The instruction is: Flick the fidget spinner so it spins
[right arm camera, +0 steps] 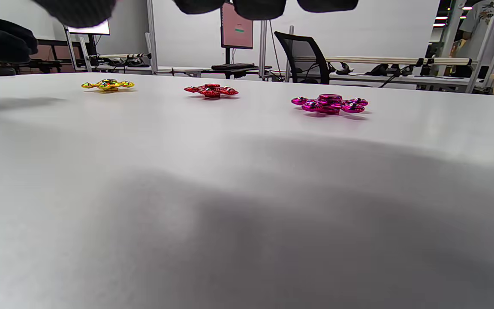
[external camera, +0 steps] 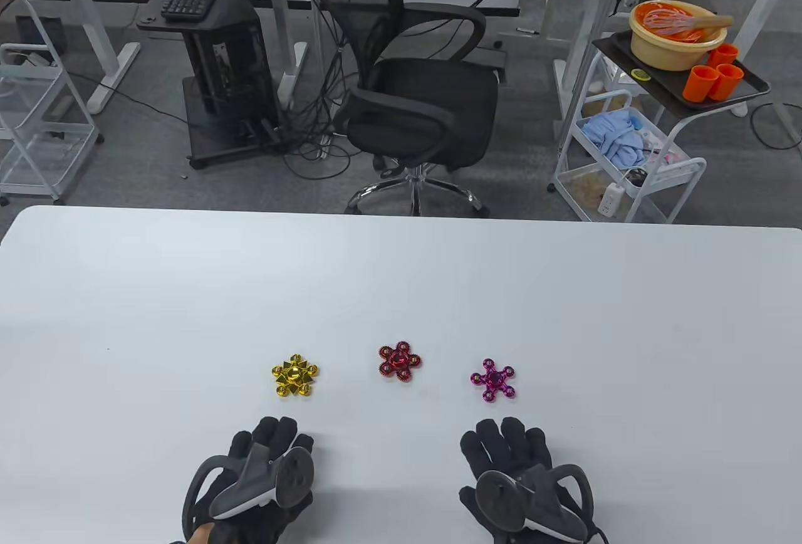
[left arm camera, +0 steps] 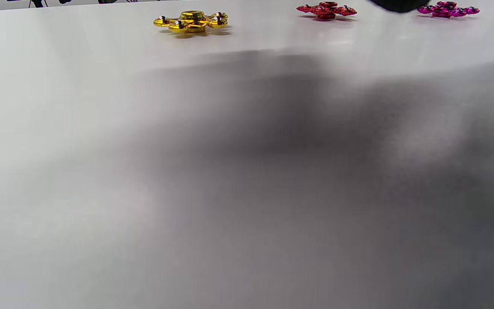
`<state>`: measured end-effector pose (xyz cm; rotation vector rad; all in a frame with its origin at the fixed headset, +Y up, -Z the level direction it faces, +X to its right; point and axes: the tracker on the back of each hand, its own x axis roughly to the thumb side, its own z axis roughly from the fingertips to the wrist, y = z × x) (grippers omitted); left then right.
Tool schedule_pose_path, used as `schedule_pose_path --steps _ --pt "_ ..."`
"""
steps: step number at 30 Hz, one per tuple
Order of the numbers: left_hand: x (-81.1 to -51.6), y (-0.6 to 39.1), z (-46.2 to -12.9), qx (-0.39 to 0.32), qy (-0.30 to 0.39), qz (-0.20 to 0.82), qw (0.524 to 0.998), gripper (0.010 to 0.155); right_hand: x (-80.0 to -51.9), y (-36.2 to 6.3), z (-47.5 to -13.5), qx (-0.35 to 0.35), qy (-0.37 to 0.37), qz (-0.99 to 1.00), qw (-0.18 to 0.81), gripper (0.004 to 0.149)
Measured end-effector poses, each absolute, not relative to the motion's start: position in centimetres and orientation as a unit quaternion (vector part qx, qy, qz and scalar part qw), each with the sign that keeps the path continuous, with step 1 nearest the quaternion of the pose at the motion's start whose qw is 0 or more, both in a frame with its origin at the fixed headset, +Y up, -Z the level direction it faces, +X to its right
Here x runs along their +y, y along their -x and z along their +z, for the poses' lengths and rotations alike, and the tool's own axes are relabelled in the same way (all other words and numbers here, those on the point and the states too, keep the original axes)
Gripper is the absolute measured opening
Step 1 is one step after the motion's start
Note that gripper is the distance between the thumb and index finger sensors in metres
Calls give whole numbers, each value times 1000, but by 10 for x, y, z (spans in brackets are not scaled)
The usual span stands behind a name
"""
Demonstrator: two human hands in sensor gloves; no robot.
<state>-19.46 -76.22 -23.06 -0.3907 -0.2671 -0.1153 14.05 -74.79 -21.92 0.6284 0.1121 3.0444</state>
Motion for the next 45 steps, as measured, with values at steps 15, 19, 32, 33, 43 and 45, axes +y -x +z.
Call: schedule_pose_path --steps 15,19,32,33,43,45 --pt "-764 195 -230 -135 193 -60 970 74 -745 -140 -217 27 -197 980 16 71" --pt "-764 194 -230 -135 194 -60 970 74 -745 -140 -217 29 -197 980 16 70" --pt "-769 193 -232 -132 203 -65 968 74 -748 -140 -218 43 -195 980 17 70" --pt "-769 193 -232 -132 203 -64 968 74 -748 -140 -219 42 -194 980 16 70" --pt "-763 191 -235 -129 204 -41 970 74 -748 -143 -219 42 -197 979 20 70" --pt "-759 191 -239 -126 200 -32 971 75 -748 -142 -219 43 -199 979 18 70"
